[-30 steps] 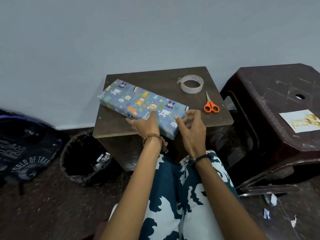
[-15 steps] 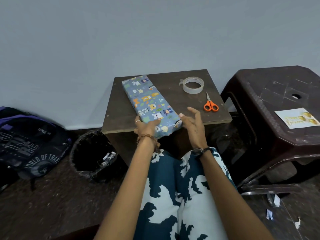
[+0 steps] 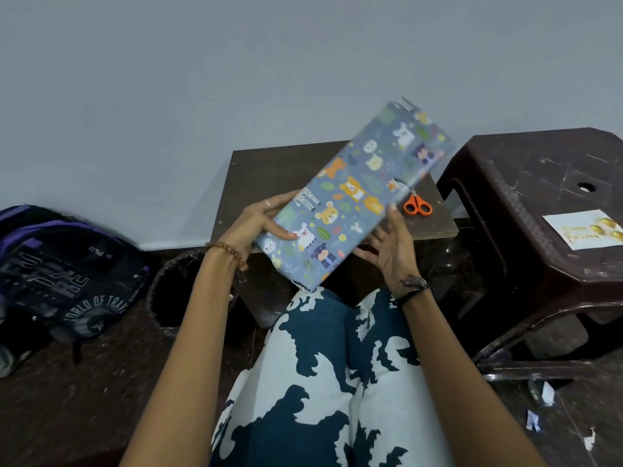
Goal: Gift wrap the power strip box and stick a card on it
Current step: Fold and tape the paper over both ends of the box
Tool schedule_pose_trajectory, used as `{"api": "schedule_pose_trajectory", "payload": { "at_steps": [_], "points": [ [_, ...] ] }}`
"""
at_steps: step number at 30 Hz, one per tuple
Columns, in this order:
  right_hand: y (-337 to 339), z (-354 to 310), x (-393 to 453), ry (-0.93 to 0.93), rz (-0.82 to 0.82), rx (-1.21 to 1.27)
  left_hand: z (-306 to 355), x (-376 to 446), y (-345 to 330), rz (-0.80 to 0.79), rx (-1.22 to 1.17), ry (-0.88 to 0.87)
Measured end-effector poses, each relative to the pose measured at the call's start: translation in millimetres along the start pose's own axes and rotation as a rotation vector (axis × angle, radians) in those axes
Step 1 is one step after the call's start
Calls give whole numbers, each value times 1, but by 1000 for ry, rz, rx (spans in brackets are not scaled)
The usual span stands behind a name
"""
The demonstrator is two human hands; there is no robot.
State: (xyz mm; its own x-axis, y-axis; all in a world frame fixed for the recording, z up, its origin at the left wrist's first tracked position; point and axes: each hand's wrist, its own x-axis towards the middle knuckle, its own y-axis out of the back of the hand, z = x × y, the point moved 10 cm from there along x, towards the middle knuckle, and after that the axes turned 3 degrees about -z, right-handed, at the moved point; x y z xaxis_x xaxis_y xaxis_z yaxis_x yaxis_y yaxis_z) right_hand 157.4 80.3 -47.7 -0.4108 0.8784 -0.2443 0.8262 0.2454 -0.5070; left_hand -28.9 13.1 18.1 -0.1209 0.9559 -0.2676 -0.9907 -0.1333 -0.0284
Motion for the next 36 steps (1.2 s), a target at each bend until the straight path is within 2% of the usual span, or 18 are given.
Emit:
{"api": "schedule_pose_trajectory", "payload": {
  "at_steps": [3,5,8,10,11,13,15,20,23,25,27,30,33,36],
  "points": [
    [8,-7,-3,57,49,6,12,5,-17,-61,126,39],
    [10,-10,-4,87,61,32,20,13,-10,17,289,3],
    [9,-10,-3,121,63,124,38,7,14,408,730,-135],
    [4,-6,-3,125,57,190,42,-14,1,579,881,-224],
    [0,-4,-3,128,49,215,40,-20,-17,562,957,-300],
    [-7,2,-3,108,31,253,27,-25,-61,428,1226,-454],
    [-11,9,-1,75,25,266,12,-21,-78,378,1481,-557],
    [-13,31,4,-46,54,191,5,-7,-62,406,1646,-600],
    [-14,32,4,-120,47,-86,1,0,-50,398,1673,-581],
    [-8,28,3,-114,105,-314,-5,8,-36,395,1650,-527],
    [-3,12,1,33,201,-526,-13,15,-25,372,1630,-480],
    [-13,-15,-6,347,299,-963,-22,21,-14,348,1621,-482],
    [-35,-32,-12,666,314,-1169,-22,22,-11,377,1568,-487],
    [-50,-29,-9,833,308,-1390,-25,22,-15,392,1496,-441]
  ]
}}
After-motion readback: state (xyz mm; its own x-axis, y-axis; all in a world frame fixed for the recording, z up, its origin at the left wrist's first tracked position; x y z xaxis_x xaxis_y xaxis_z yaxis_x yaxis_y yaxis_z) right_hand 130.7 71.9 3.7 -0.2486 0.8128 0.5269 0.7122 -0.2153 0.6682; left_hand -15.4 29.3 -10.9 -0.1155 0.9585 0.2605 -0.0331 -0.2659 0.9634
